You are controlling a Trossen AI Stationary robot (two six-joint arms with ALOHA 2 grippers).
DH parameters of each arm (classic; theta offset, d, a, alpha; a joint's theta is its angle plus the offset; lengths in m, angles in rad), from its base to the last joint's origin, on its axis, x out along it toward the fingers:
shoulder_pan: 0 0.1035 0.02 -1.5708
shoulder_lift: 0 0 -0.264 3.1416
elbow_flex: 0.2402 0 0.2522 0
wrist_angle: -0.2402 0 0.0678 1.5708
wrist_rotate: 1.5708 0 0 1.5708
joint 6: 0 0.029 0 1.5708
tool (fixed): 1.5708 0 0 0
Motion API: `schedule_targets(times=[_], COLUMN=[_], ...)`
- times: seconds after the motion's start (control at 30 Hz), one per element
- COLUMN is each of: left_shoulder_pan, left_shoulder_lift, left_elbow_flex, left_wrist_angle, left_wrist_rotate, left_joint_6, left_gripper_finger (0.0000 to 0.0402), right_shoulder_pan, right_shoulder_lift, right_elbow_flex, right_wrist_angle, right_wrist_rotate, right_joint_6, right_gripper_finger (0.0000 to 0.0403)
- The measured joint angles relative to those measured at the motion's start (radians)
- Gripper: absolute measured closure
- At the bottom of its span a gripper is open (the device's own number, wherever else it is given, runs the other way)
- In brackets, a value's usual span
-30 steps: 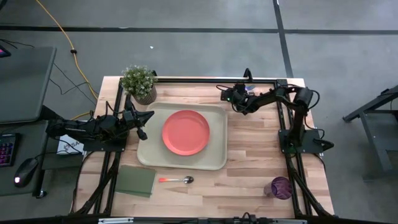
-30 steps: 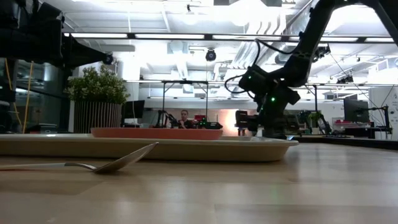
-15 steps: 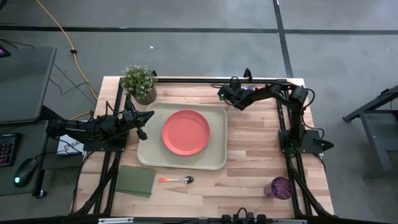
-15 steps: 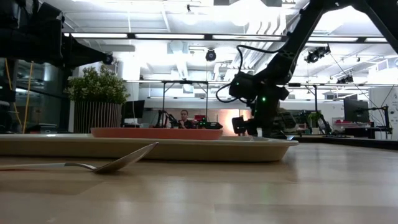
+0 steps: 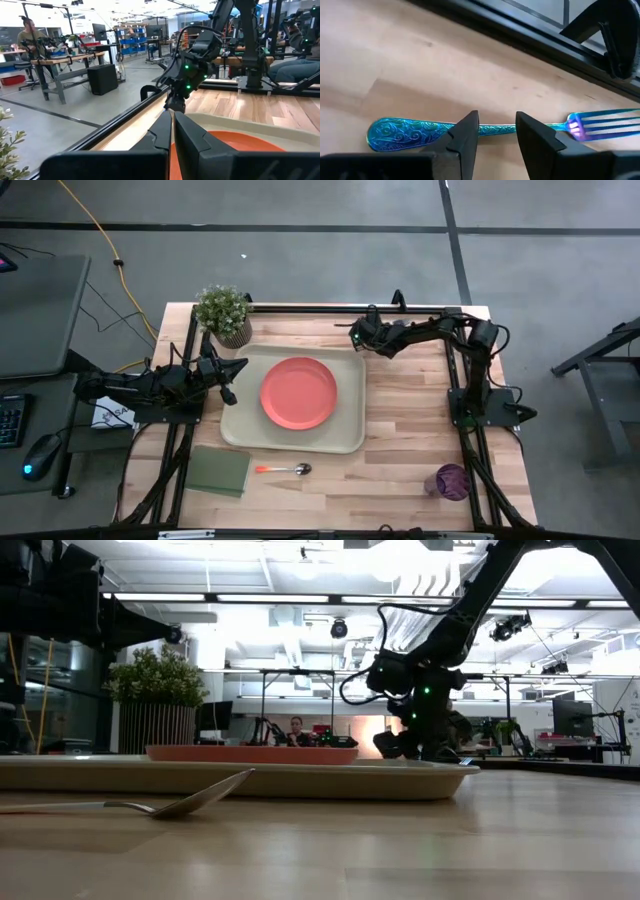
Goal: Pick and place plate/cup/fork/spoon on tray
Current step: Put the blue fork on the left side of the gray tray
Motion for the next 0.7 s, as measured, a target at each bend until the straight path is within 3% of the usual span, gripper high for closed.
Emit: schedule_targets(times=[0.33, 0.7], left_shoulder_pan=[0.000, 0.000], left_shoulder_lift=[0.000, 0.000], left_elbow_flex=[0.000, 0.000], left_wrist_angle=[0.000, 0.000], left_wrist_rotate=[0.000, 0.000], left_joint_6=[-0.023, -0.023], left_gripper_finger=[0.0398, 0.0398], right_shoulder_pan=[0.075, 0.124], right_shoulder_lift=[0.003, -0.008], right_elbow_flex=[-0.003, -0.003], right_wrist_angle=[-0.237, -0.380], right_wrist_rotate=[0.133, 0.107], right_joint_6=[-0.106, -0.211], right_gripper_finger=[0.0275, 0.0275])
